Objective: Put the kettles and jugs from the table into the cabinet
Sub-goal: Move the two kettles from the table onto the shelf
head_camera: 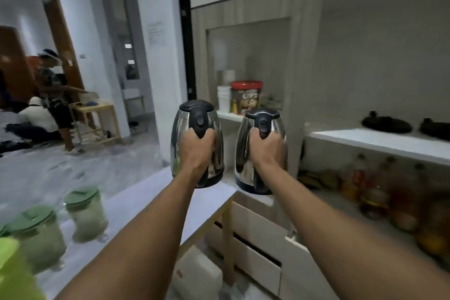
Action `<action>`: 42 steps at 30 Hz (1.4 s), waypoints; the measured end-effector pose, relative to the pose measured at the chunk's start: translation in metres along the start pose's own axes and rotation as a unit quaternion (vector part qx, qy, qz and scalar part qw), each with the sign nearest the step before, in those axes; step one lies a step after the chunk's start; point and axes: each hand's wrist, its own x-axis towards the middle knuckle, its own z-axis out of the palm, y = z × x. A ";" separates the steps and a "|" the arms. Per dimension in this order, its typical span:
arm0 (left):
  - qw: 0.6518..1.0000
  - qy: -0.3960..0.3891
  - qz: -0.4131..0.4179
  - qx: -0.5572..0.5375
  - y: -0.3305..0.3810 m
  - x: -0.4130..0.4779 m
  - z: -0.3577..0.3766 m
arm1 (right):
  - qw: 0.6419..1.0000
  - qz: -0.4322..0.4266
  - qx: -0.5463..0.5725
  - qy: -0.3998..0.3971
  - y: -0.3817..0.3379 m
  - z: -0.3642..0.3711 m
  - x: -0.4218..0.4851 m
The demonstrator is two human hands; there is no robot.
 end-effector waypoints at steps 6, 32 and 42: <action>0.993 -0.078 0.043 -0.072 0.081 -0.017 0.125 | 0.987 -0.028 -0.036 0.151 -0.002 -0.138 0.054; 0.966 -0.205 0.071 -0.138 0.204 0.027 0.572 | 0.926 0.006 -0.092 0.365 0.096 -0.398 0.406; 0.946 -0.289 0.051 -0.140 0.188 0.067 0.660 | 0.924 0.066 -0.087 0.365 0.147 -0.417 0.490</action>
